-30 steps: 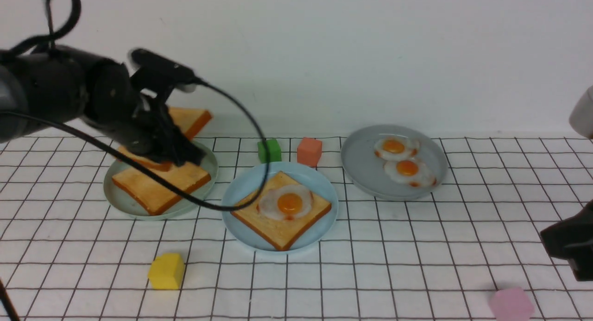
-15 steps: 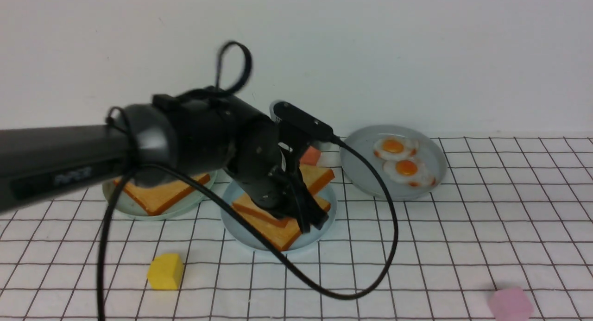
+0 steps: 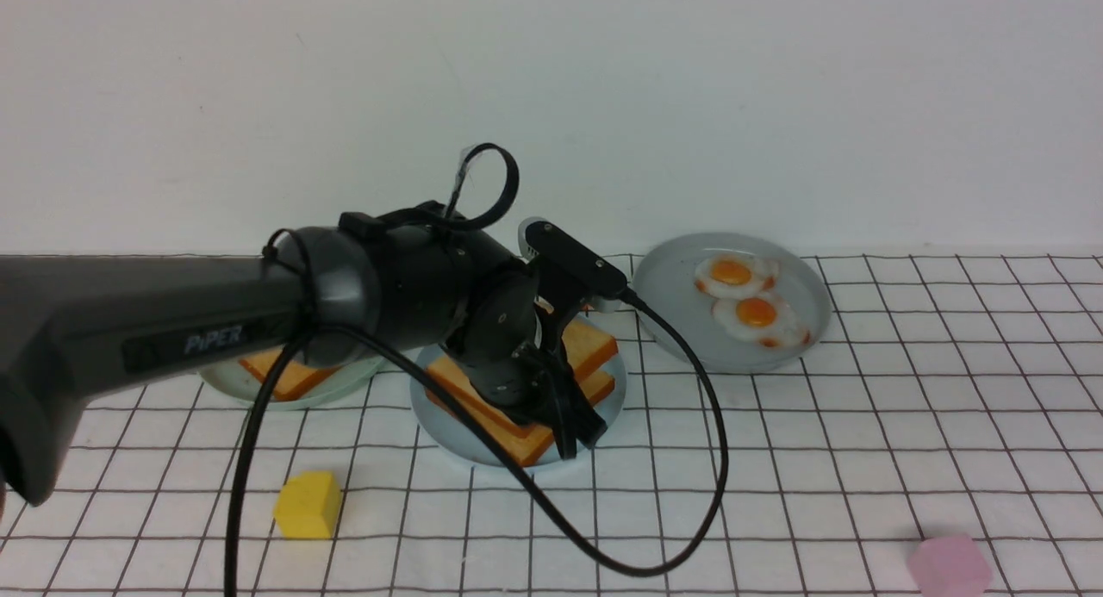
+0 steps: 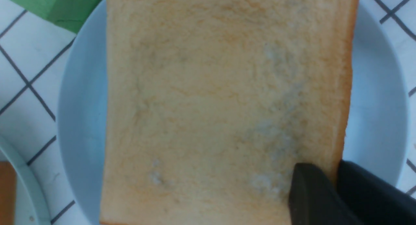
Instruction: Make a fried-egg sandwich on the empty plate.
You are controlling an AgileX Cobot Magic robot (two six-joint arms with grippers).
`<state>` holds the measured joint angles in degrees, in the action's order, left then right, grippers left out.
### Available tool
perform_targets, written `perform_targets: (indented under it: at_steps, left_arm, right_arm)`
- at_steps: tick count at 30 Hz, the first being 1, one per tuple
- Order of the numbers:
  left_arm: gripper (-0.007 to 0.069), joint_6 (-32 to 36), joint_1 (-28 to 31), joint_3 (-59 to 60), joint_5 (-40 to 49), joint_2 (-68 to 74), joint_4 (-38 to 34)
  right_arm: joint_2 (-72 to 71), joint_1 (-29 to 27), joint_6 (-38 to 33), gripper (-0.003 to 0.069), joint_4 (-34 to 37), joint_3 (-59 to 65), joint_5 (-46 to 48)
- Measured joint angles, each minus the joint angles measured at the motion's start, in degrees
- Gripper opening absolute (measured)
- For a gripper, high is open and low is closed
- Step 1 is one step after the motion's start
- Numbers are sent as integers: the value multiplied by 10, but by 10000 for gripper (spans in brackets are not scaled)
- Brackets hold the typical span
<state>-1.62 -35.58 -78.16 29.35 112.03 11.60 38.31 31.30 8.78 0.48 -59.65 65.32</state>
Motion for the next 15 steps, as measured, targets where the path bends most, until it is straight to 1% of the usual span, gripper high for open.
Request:
perform_targets:
  at_steps: [1,2,6,7,9,12,15]
  left_arm:
    - [162,-1,0,0,0,0,0]
    - [211,-1,0,0,3,0,0]
    - [354,-3,0,0,6,-1,-3]
    - [360,-3,0,0,6,-1,-3]
    - [408,-5,0,0,16,-11,-9]
    - [398,-29,0,-5,30,-42,-18]
    - [338,-61,0,-17,46,-87,-37]
  right_arm:
    - [0,0,0,98,0,0,2]
    - [0,0,0,99,1,0,3]
    - [0,0,1,100,1,0,5]
    - [0,0,1,100,1,0,5]
    - [0,0,1,102,1,0,5]
    - [0,0,1,103,1,0,5]
    - [0,0,1,103,1,0,7]
